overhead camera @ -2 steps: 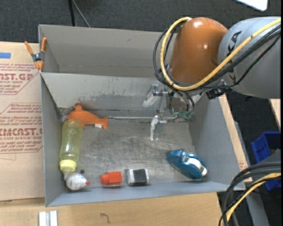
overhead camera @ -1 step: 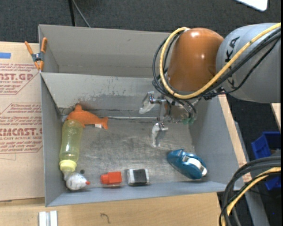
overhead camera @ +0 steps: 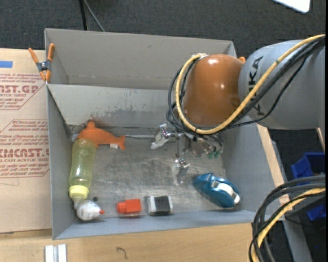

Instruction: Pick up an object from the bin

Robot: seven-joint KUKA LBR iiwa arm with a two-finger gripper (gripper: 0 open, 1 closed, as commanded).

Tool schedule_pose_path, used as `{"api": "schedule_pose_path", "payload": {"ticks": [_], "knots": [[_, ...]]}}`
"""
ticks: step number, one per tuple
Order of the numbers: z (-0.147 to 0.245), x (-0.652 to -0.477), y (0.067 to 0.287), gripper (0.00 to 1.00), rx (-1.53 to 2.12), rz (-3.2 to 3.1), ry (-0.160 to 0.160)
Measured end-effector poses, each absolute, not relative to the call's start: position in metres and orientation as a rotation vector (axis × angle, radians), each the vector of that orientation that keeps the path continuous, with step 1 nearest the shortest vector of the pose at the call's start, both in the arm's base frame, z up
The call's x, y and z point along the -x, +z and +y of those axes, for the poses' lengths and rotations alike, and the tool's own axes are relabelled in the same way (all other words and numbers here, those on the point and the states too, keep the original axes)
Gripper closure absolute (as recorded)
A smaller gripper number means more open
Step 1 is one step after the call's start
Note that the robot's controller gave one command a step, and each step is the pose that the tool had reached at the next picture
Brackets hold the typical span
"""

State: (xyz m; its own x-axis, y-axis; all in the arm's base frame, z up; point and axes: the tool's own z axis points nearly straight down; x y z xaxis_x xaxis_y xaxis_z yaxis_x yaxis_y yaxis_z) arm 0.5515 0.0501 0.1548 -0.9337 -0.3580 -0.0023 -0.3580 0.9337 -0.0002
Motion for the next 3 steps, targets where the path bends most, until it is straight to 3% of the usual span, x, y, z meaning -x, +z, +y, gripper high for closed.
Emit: {"api": "schedule_pose_path", "payload": {"ticks": [1,2,3], "knots": [[0.028,-0.531,0.111,0.00,0.334,3.120,0.004],[0.019,-0.507,0.098,0.00,0.468,3.113,0.000],[0.046,-0.496,0.114,0.00,0.735,3.055,0.001]]}}
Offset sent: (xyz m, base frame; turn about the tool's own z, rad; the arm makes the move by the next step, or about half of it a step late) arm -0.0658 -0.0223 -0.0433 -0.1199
